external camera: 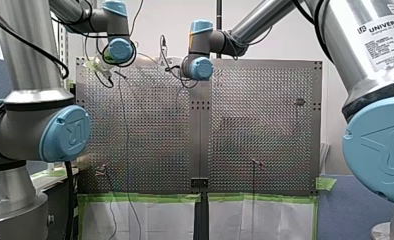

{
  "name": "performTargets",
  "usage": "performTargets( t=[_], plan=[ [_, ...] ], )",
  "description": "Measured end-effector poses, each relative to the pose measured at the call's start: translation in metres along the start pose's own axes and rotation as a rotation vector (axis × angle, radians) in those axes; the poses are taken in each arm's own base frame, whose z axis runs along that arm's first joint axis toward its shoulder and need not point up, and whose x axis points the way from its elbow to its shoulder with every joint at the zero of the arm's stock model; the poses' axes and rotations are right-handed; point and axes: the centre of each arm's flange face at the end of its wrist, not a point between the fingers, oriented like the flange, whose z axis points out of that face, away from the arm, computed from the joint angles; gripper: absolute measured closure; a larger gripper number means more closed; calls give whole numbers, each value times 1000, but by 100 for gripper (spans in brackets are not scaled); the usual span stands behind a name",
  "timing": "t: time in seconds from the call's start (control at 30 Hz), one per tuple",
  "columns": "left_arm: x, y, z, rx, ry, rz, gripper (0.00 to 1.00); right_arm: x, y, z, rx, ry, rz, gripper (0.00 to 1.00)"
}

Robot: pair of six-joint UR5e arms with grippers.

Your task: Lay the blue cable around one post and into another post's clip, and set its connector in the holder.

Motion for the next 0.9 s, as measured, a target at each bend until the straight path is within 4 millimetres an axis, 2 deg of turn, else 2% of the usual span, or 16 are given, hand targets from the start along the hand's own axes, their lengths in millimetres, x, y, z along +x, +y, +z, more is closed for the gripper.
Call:
performTargets(
  t=[0.2, 0.63, 0.9],
  plan=[
    [-1, 6, 20, -21, -16, 10, 0, 2, -1, 8, 8, 5, 1, 98],
    [-11, 35, 55, -27, -28, 6, 0, -16, -11, 36, 25, -28, -2, 98],
    [-22, 55, 80, -23, -40, 20, 0, 0, -17, 51, 32, 9, 4, 98]
  ],
)
